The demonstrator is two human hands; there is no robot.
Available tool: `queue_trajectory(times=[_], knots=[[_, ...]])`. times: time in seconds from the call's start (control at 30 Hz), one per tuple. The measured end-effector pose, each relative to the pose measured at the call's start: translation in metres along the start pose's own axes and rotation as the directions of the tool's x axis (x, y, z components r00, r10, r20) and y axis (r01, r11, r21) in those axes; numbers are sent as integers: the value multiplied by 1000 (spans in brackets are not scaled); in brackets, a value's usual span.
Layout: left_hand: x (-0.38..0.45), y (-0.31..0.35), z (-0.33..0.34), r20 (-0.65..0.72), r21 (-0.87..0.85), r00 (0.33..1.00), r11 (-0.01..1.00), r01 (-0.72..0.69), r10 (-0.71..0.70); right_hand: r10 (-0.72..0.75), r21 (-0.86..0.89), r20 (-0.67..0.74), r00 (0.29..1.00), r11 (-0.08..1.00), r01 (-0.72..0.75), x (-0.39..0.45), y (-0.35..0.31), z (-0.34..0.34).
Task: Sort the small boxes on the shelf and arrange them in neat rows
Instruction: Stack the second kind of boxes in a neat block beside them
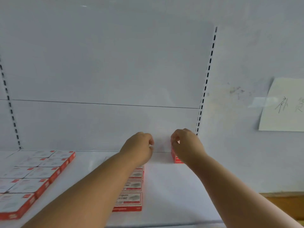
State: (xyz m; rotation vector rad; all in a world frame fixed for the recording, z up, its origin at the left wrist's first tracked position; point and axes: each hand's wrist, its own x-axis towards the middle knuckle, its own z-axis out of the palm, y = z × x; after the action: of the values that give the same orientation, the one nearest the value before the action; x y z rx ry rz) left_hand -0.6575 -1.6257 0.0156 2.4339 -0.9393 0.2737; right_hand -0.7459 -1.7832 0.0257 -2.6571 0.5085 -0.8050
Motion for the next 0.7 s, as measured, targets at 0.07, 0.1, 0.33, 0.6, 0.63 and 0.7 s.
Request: queue_trajectory(times=[0.07, 0.1, 0.33, 0.6, 0.63, 0.7], knots=[[10, 21, 11, 0, -29, 1000, 999, 29, -29, 19, 5, 2, 1000, 1000, -19, 6, 22, -11], [15, 32, 17, 1, -45, 999, 998, 53, -53, 31, 6, 5, 1000, 1000, -31, 8, 33, -15], [44, 85, 52, 9, 6, 962, 962, 271, -271, 142, 41, 179, 974, 988, -151, 14, 75, -10], [48, 95, 59, -61, -80, 867, 868, 490, -495, 205, 294, 265, 942, 913, -281, 25, 94, -13], [45, 97, 56, -112, -132, 854, 859, 495, -509, 203, 326, 269, 942, 901, -287, 26, 94, -12], [37, 96, 53, -170, -308, 825, 825, 474, -538, 186, 377, 249, 951, 886, -272, 27, 95, -12]])
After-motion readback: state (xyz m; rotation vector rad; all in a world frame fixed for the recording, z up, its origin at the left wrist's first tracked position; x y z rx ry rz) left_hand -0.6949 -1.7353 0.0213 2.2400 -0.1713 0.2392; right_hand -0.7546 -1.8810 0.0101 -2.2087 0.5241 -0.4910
